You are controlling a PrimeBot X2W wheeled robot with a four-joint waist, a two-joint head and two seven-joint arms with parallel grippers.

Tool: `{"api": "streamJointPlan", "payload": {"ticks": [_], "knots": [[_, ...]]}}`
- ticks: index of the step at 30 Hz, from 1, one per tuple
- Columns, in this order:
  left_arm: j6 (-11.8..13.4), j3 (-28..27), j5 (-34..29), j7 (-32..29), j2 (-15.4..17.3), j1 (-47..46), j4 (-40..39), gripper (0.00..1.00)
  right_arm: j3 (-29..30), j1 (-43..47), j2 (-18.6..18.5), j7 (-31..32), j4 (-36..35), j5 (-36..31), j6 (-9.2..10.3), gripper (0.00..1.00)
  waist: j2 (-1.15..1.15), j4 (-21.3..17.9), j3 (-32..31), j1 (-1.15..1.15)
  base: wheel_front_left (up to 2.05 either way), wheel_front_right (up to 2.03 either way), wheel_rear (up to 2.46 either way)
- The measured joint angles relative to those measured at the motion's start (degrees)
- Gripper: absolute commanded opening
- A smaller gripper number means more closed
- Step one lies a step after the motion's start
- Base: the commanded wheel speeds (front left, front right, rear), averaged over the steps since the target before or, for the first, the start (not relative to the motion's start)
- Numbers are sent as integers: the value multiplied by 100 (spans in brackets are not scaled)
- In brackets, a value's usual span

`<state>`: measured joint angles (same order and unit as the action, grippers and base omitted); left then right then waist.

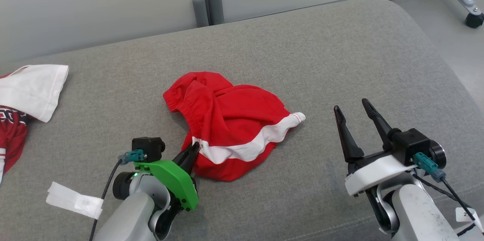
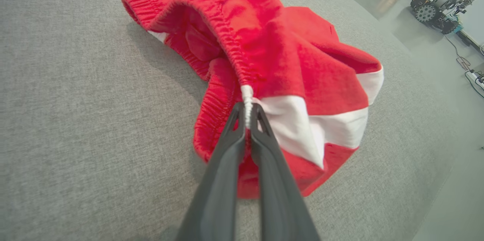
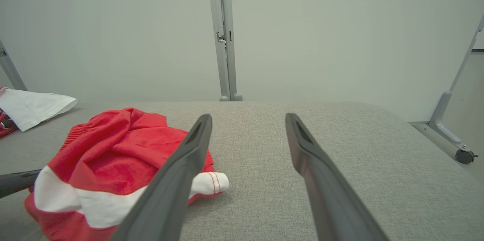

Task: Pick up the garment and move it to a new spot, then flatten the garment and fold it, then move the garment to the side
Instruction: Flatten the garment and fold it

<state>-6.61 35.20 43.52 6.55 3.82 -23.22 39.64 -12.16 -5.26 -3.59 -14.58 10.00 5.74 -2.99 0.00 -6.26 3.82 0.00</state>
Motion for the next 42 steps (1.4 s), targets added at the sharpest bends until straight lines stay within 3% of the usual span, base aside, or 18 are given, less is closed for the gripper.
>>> {"api": "streamJointPlan", "payload": {"ticks": [5,15,27,42], "knots": [[-2,-59,0,96,38,-5,-176,0,82,20,-55,0,73,2,-2,100,0,87,25,0,0,0,0],[16,-560,190,490,112,14,-334,0,38,43,-250,14,917,134,-226,100,0,364,108,0,0,0,0],[209,-845,241,620,155,252,-310,0,-122,-500,-264,267,1579,543,-356,100,0,762,229,0,0,0,0],[209,-835,238,711,114,275,-428,0,-1062,-1074,-499,658,2291,787,-413,100,0,1099,455,0,0,0,0]]}}
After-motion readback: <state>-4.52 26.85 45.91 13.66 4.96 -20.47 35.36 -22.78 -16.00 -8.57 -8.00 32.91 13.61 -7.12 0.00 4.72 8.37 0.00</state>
